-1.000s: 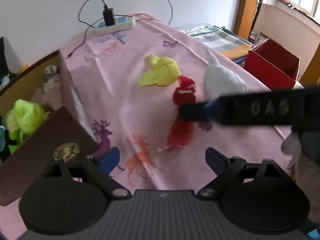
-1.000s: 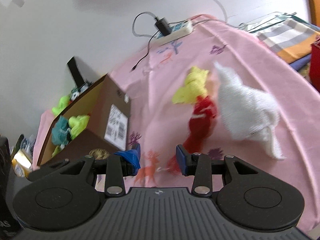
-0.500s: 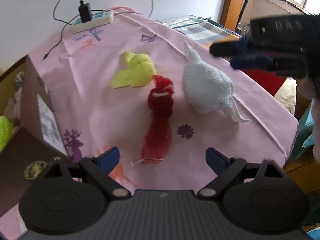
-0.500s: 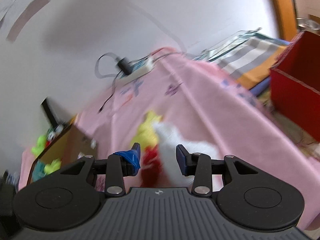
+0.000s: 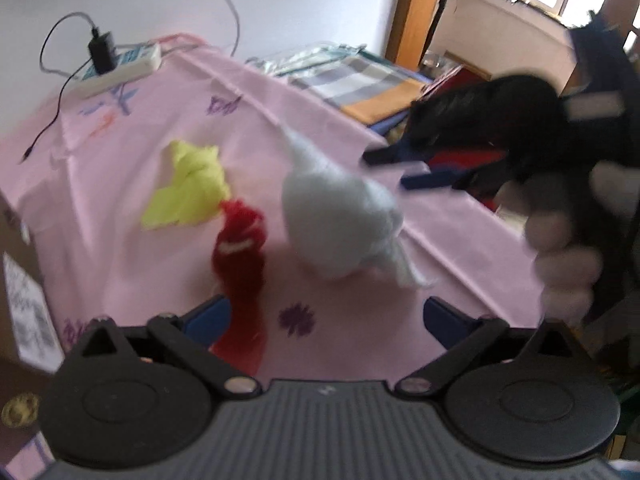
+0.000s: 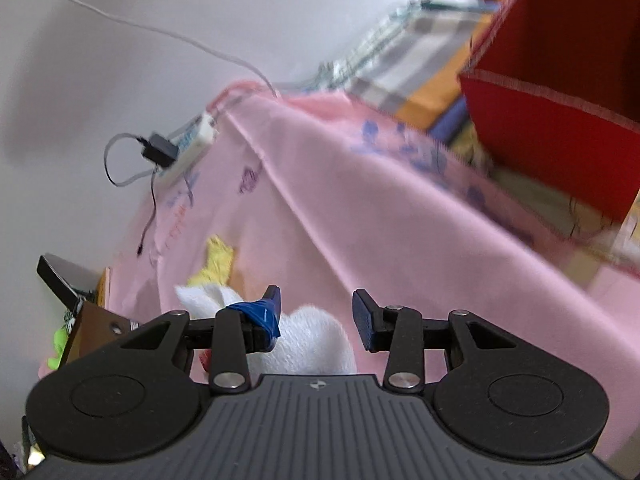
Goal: Organize soft objects
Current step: 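Close the right gripper on the white fluffy plush, then carry the white plush over the box and lower it inside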
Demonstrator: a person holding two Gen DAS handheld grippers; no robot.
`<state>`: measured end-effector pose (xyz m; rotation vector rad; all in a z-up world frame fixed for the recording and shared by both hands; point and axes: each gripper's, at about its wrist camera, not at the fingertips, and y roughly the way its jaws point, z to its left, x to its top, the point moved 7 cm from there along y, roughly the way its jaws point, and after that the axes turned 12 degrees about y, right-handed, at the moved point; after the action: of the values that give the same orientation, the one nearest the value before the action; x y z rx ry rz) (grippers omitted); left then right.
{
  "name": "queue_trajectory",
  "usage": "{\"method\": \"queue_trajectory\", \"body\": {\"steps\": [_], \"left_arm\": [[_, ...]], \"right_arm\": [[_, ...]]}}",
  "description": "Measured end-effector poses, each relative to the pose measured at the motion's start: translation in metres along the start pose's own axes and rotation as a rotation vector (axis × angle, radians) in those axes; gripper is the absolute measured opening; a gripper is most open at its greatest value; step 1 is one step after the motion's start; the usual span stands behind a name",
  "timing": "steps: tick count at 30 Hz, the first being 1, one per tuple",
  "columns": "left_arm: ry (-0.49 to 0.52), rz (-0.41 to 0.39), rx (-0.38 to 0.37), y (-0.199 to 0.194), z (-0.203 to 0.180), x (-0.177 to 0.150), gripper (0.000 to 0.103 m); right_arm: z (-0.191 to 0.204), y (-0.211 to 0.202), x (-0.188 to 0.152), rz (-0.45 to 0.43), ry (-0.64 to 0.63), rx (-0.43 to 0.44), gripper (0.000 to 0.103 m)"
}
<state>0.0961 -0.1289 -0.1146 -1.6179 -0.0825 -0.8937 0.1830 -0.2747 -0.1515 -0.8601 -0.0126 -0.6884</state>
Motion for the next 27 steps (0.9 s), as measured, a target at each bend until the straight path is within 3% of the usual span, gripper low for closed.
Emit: {"method": "queue_trajectory", "body": {"steps": [4,8,12,19,27], "left_arm": [[0.017,-0.016,-0.028,0.007,-0.004,0.01,0.103],[0.004,-0.013,-0.078,0.018,-0.001,0.01,0.103],[-0.028,-0.005,-0.074,0.025,0.005,0.002,0.102],[-0.049,-0.043,-0.083,0.025,0.012,0.001,0.066],[-0.017,-0.086,-0.087,0.002,-0.003,-0.01,0.058]], "right_arm": [[0.005,0.01,-0.015,0.09,0.007,0.039,0.024],[0.015,0.008,-0.026,0.138,-0.063,0.057,0.026],[0.018,0.007,-0.035,0.234,-0.081,0.091,0.026],[0.023,-0.001,-0.053,0.26,-0.207,0.067,0.027],[0.029,-0.023,-0.074,0.256,-0.305,0.045,0.025]]}}
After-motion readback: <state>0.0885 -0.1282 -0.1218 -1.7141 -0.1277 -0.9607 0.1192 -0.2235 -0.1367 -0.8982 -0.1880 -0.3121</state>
